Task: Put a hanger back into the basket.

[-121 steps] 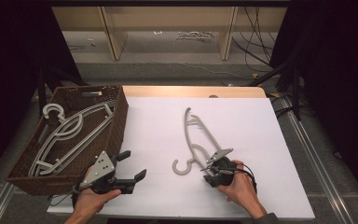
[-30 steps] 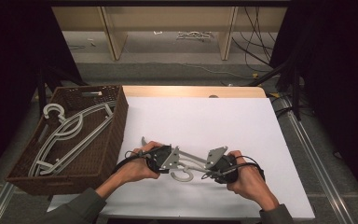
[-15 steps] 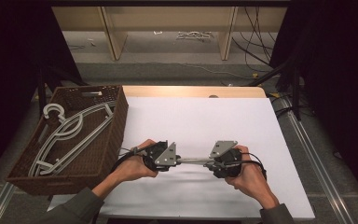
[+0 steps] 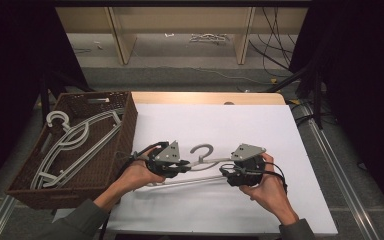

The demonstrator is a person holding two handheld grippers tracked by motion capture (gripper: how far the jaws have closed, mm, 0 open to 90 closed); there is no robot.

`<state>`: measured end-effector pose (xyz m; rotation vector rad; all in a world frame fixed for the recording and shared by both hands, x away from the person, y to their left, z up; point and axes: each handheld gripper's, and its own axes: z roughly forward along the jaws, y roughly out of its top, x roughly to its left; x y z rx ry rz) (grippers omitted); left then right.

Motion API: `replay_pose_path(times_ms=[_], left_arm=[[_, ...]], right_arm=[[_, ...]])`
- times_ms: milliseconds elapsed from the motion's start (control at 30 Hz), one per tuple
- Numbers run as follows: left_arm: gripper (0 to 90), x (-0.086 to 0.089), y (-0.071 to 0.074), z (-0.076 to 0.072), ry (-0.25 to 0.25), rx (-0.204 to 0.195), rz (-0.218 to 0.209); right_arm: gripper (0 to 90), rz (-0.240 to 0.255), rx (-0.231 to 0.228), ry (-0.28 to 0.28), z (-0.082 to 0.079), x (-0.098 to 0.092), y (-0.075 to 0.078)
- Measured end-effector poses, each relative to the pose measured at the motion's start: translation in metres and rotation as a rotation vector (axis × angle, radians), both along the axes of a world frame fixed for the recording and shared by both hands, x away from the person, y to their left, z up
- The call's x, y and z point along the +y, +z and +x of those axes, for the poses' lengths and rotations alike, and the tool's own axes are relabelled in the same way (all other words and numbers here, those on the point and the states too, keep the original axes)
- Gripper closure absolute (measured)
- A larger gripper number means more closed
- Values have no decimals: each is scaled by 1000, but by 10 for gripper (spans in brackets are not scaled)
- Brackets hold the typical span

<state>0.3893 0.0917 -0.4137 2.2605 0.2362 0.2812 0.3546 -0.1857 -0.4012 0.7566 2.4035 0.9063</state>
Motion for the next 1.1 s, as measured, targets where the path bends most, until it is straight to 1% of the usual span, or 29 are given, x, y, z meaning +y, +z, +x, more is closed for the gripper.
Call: replay_pose_path(times_ms=[33,133,167,200,267,300,400,433,467,500,533,567,633,733,833,867,900,933,967,1033,1067,1100], left_arm=[[796,3,1,1,16,2,-10],[796,9,7,3,47,-4,-31],[796,11,9,3,56,-1,-37],[796,13,12,3,65,-3,-45],[795,16,16,3,78,-6,-58],[796,19,20,3,89,-10,-67],[796,23,29,1,112,-14,-92],[795,24,32,1,117,-17,-96],[795,26,35,-1,121,-16,-106],[795,27,39,-1,122,-17,-103],[796,28,41,-3,127,-20,-117],[795,29,44,-4,130,-20,-116],[796,31,51,-7,142,-25,-132],[796,34,57,-12,155,-36,-145],[795,36,65,-17,146,-56,-154],[795,37,67,-18,152,-53,-160],[795,39,70,-19,145,-63,-165],[795,41,74,-21,155,-62,-178],[795,44,78,-22,158,-66,-182],[796,48,88,-24,170,-83,-207],[796,50,93,-24,169,-95,-213],[796,52,98,-25,174,-99,-228]], right_arm=[[360,6,-8,9,0,0,0],[350,33,-12,-12,-4,0,3],[348,55,-22,-19,-5,0,4],[345,69,-18,-23,-7,-1,5],[339,97,-31,-25,-9,-1,6],[334,109,-33,-32,-11,-1,7],[322,167,-34,-53,-14,-2,8],[321,182,-39,-66,-15,-2,8],[320,192,-50,-67,-15,-2,8],[316,205,-51,-80,-17,-3,7],[304,217,-61,-82,-18,-3,7],[298,222,-53,-85,-19,-4,5],[298,227,-58,-85,-21,-4,3],[298,233,-53,-81,-26,-5,-3],[297,244,-60,-82,-30,-4,-8],[296,249,-68,-82,-30,-5,-9],[296,252,-63,-85,-32,-5,-9],[296,264,-70,-92,-33,-6,-9],[296,279,-77,-95,-35,-7,-9],[290,295,-94,-101,-36,-8,-9],[286,306,-98,-104,-37,-9,-10],[286,309,-94,-105,-37,-9,-10]])
